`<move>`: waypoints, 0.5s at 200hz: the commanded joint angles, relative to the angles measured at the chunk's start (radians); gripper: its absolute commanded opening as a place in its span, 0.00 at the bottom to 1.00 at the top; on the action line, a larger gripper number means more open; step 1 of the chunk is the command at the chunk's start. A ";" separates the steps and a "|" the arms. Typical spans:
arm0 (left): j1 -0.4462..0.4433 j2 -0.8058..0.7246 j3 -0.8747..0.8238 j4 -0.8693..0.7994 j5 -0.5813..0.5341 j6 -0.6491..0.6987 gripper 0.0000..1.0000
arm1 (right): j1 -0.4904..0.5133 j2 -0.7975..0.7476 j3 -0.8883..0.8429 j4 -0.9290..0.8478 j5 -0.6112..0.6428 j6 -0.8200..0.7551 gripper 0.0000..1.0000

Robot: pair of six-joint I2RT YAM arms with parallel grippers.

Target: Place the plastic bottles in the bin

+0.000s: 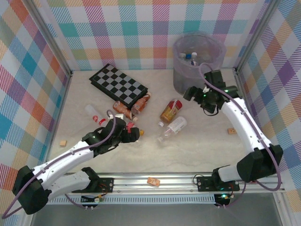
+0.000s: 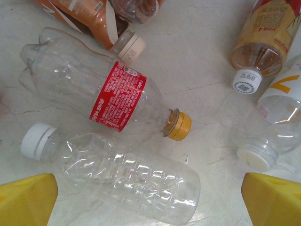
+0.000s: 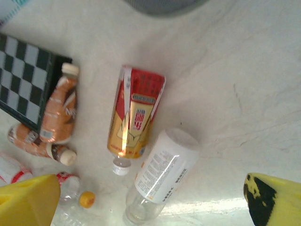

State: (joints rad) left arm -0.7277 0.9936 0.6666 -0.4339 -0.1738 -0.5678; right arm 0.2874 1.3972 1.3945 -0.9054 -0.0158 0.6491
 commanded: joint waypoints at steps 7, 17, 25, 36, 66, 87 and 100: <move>0.011 0.022 0.009 0.060 0.022 0.010 1.00 | 0.061 0.053 -0.032 0.077 0.006 0.065 1.00; 0.010 0.023 0.002 0.066 0.024 0.007 1.00 | 0.078 0.083 -0.043 0.108 0.005 0.081 1.00; 0.011 0.021 -0.002 0.066 0.024 0.005 1.00 | 0.091 0.111 -0.044 0.129 0.004 0.093 1.00; 0.013 0.014 -0.010 0.061 0.023 0.004 1.00 | 0.105 0.150 -0.044 0.149 0.005 0.107 1.00; 0.011 -0.016 -0.030 0.050 0.013 -0.002 1.00 | 0.135 0.255 -0.039 0.222 0.008 0.129 0.99; 0.012 -0.030 -0.036 0.042 0.006 -0.004 1.00 | 0.148 0.328 -0.021 0.250 0.010 0.138 0.99; 0.012 -0.033 -0.038 0.038 0.004 -0.003 1.00 | 0.153 0.369 -0.011 0.256 0.005 0.143 0.99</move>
State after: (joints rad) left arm -0.7277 0.9817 0.6437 -0.3908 -0.1589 -0.5686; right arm 0.4267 1.7088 1.3567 -0.6971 -0.0147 0.7597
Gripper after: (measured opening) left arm 0.997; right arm 0.993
